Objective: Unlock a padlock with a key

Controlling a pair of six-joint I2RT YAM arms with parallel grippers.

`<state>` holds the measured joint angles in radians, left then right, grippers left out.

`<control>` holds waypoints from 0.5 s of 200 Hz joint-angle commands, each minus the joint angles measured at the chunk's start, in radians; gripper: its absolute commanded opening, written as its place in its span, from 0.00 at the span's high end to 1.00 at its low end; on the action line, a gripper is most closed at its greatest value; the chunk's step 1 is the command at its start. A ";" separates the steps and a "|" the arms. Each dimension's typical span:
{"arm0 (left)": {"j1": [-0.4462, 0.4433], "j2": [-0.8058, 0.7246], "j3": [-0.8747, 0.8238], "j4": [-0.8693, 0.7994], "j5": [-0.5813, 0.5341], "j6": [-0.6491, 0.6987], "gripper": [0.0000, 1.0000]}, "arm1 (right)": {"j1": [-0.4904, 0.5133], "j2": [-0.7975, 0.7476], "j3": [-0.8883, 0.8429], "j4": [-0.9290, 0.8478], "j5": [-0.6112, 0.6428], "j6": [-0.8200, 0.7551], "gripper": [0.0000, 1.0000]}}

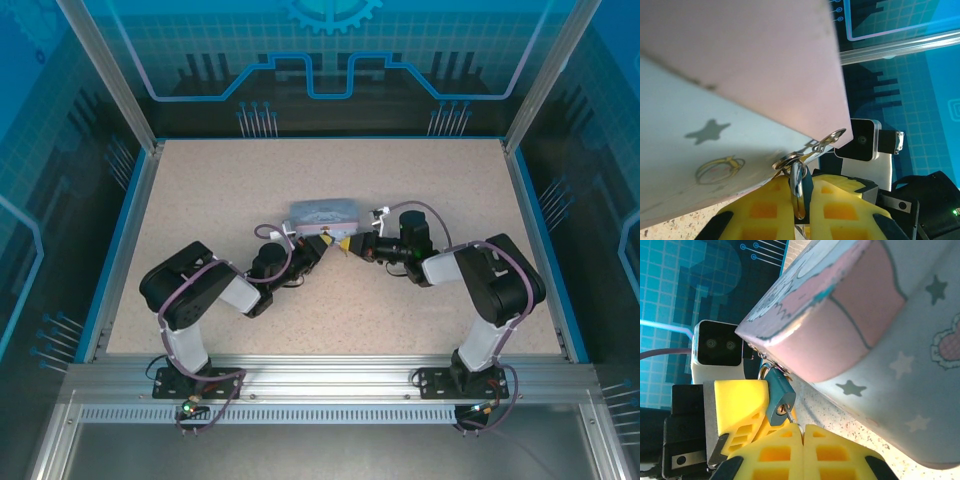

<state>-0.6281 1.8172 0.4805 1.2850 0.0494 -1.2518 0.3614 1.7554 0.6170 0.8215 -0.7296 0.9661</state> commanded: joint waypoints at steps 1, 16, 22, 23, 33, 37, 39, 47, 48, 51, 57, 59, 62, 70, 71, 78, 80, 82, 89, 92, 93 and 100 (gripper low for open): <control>-0.039 -0.012 0.018 0.110 0.212 -0.028 1.00 | 0.023 0.012 0.015 0.096 0.017 -0.015 1.00; -0.033 -0.011 0.020 0.115 0.230 -0.039 1.00 | 0.013 0.039 0.010 0.177 -0.012 0.039 1.00; -0.033 -0.010 0.022 0.114 0.238 -0.043 1.00 | 0.013 0.044 0.011 0.191 -0.021 0.050 1.00; -0.033 -0.009 0.022 0.114 0.239 -0.044 1.00 | 0.013 0.045 0.011 0.194 -0.023 0.052 1.00; -0.033 -0.009 0.026 0.112 0.252 -0.046 1.00 | 0.013 0.049 0.014 0.197 -0.036 0.064 1.00; -0.032 -0.009 0.028 0.110 0.257 -0.049 1.00 | 0.012 0.049 0.014 0.198 -0.041 0.067 1.00; -0.033 -0.009 0.029 0.109 0.258 -0.049 1.00 | 0.012 0.048 0.013 0.198 -0.043 0.068 1.00; -0.032 -0.010 0.030 0.109 0.261 -0.052 1.00 | 0.013 0.042 0.011 0.202 -0.047 0.075 1.00; -0.032 -0.010 0.029 0.109 0.262 -0.053 1.00 | 0.013 0.042 0.010 0.202 -0.047 0.076 1.00; -0.033 -0.010 0.030 0.108 0.264 -0.053 1.00 | 0.012 0.039 0.008 0.200 -0.048 0.079 1.00; -0.033 -0.009 0.031 0.102 0.267 -0.051 1.00 | 0.011 0.031 0.006 0.188 -0.052 0.082 1.00; -0.032 -0.011 0.030 0.102 0.268 -0.051 1.00 | 0.011 0.029 0.005 0.186 -0.053 0.082 1.00; -0.031 -0.010 0.030 0.100 0.268 -0.050 1.00 | 0.011 0.025 0.003 0.182 -0.055 0.082 1.00; -0.031 -0.012 0.030 0.091 0.272 -0.044 1.00 | 0.011 0.012 -0.001 0.165 -0.057 0.083 1.00; -0.031 -0.012 0.031 0.089 0.272 -0.044 1.00 | 0.011 0.009 -0.001 0.160 -0.057 0.084 1.00; -0.031 -0.015 0.033 0.079 0.274 -0.040 1.00 | 0.011 -0.003 -0.002 0.143 -0.060 0.083 1.00; -0.031 -0.015 0.033 0.078 0.274 -0.037 1.00 | 0.011 -0.006 -0.002 0.139 -0.062 0.084 1.00; -0.030 -0.014 0.033 0.077 0.274 -0.037 1.00 | 0.010 -0.008 -0.003 0.135 -0.063 0.084 1.00; -0.031 -0.014 0.036 0.075 0.278 -0.035 1.00 | 0.010 -0.014 -0.002 0.127 -0.070 0.087 1.00; -0.031 -0.014 0.038 0.072 0.281 -0.034 1.00 | 0.010 -0.015 -0.006 0.131 -0.070 0.090 1.00; -0.031 -0.014 0.039 0.071 0.281 -0.034 1.00 | 0.010 -0.016 -0.007 0.132 -0.071 0.091 1.00; -0.031 -0.016 0.041 0.070 0.283 -0.034 1.00 | 0.008 -0.017 -0.012 0.149 -0.073 0.101 1.00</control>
<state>-0.6083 1.8172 0.4805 1.2953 0.1089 -1.2846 0.3523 1.7763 0.6010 0.9119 -0.7719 1.0443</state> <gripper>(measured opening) 0.102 0.045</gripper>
